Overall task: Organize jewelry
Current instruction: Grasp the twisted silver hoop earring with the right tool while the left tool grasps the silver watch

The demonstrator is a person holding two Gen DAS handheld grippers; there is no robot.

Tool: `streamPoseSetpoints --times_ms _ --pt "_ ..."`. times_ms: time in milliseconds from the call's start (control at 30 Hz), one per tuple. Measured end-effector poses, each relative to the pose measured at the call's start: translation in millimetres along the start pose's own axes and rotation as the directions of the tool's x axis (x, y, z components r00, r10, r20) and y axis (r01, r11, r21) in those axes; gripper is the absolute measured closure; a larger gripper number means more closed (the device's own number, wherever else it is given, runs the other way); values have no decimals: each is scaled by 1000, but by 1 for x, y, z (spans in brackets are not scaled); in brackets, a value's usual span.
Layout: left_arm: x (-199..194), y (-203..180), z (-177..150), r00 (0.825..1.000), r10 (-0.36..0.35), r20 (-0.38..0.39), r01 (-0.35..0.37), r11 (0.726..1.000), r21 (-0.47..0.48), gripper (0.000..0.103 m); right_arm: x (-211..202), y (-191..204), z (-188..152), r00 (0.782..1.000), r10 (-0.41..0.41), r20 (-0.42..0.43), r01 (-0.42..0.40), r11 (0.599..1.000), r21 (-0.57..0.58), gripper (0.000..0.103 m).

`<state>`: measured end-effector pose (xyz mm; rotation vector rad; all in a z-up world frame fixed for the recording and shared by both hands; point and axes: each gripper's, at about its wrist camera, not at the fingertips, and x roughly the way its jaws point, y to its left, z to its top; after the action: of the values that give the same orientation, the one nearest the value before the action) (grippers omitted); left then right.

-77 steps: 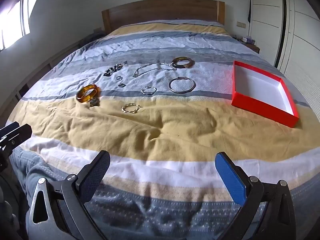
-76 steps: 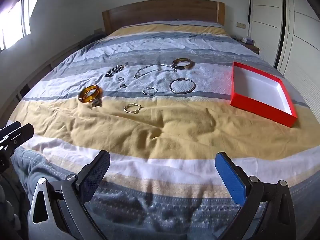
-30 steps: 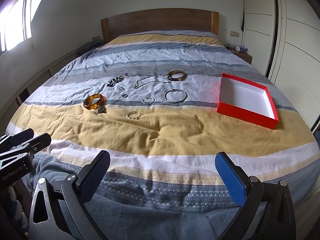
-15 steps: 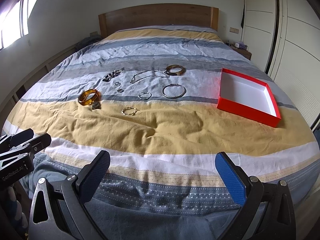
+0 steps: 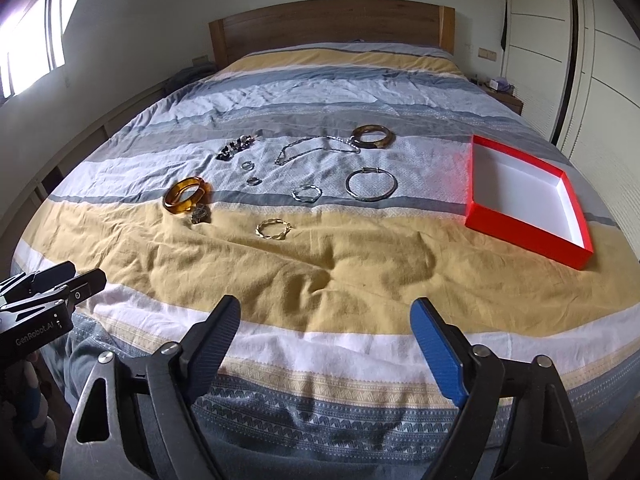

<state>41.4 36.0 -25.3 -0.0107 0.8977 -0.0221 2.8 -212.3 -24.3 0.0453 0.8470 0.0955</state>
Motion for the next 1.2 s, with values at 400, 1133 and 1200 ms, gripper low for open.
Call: streamPoseSetpoints --times_ms 400,1133,1200 --pt "77 9 54 997 -68 -43 67 997 -25 42 93 21 46 979 180 -94 -185 981 -55 43" --pt "177 -19 76 991 -33 -129 27 999 -41 44 184 27 61 936 292 -194 -312 947 -81 54" --pt "179 -21 76 992 -16 -126 11 999 -34 49 185 30 62 935 297 -193 -318 944 -89 54"
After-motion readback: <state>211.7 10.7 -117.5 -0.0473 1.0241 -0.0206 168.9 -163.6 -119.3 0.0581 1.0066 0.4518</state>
